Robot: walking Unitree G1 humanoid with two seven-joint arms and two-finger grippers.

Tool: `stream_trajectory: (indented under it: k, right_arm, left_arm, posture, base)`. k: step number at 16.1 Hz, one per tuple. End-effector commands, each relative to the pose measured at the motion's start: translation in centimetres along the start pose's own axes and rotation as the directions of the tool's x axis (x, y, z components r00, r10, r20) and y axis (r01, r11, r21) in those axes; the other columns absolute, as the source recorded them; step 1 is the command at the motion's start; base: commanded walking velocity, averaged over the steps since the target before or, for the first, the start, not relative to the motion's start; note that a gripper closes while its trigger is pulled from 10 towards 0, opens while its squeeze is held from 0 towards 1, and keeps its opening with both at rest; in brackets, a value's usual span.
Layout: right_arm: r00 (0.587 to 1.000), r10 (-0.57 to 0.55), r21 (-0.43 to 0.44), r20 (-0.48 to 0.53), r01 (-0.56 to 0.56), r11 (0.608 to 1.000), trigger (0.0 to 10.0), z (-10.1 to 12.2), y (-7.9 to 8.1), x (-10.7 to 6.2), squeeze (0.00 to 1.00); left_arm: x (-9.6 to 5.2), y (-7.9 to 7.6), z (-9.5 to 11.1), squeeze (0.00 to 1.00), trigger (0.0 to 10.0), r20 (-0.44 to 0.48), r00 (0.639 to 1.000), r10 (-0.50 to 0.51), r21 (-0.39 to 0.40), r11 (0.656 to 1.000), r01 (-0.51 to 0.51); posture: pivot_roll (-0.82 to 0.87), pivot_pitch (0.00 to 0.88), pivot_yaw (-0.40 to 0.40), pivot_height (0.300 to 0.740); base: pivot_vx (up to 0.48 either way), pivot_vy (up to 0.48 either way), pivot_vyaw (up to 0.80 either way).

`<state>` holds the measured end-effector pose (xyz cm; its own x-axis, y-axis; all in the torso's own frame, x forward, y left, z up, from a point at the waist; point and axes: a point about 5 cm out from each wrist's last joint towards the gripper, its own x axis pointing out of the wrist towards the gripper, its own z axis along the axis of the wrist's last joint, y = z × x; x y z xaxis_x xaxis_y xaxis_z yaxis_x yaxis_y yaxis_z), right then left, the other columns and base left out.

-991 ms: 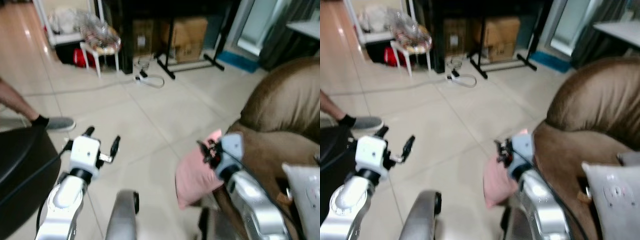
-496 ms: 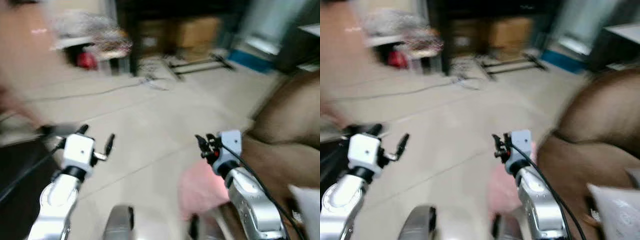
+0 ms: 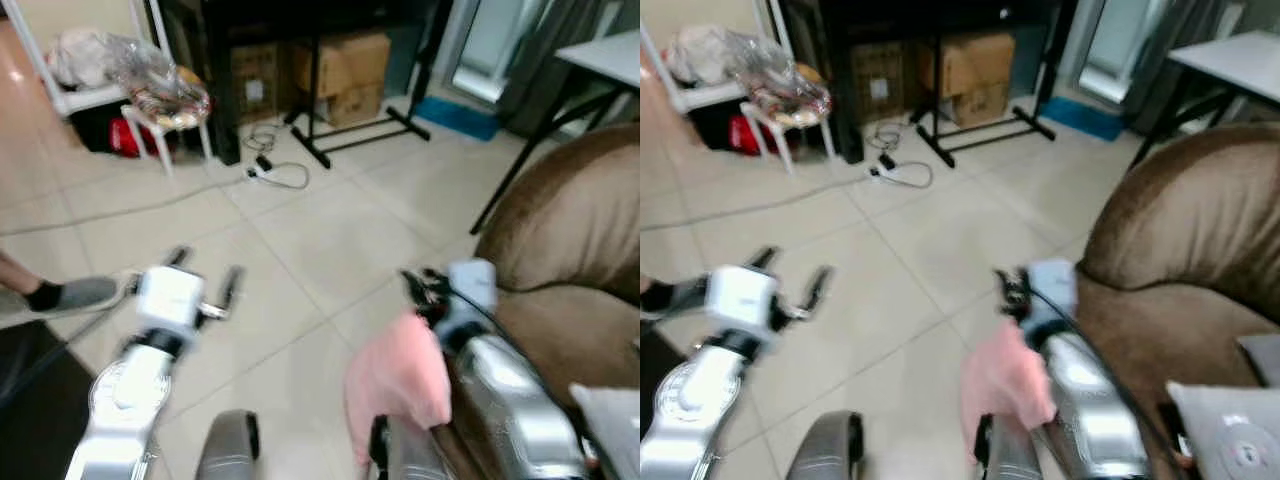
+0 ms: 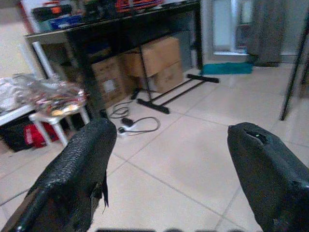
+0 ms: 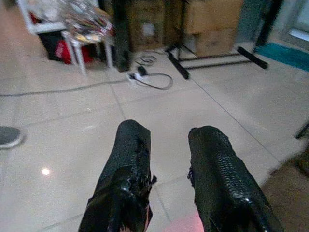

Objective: Move the pillow to the sofa from floor

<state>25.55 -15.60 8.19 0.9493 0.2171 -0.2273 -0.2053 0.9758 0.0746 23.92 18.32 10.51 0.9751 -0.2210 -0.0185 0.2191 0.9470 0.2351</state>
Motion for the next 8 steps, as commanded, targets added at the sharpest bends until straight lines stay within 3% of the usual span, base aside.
stream_trajectory:
  k: [1,4,8]
  right_arm:
    - [1.0,0.006,0.019,0.021,-0.007,1.0,10.0,0.5,0.3,0.2,0.0]
    - [0.995,-0.078,0.103,0.056,0.072,0.992,10.0,1.2,-0.8,0.6,0.0]
    - [0.996,-0.093,0.165,0.009,0.09,0.982,10.0,0.8,-1.0,1.5,0.0]
  left_arm:
    - [-0.2,0.7,-0.1,0.0,10.0,-0.015,1.0,0.022,0.027,0.999,-0.022]
    - [0.0,0.6,-0.3,0.0,10.0,-0.026,1.0,0.017,0.032,0.999,-0.017]
    - [0.3,0.4,-0.4,0.0,10.0,-0.032,0.999,-0.006,0.043,0.999,0.007]
  posture:
    - [0.1,0.0,-0.041,0.603]
    - [0.1,0.0,-0.04,0.578]
    - [0.09,0.0,-0.038,0.548]
  base:
    - [0.0,0.0,0.0]
    - [0.0,0.0,0.0]
    - [0.0,0.0,0.0]
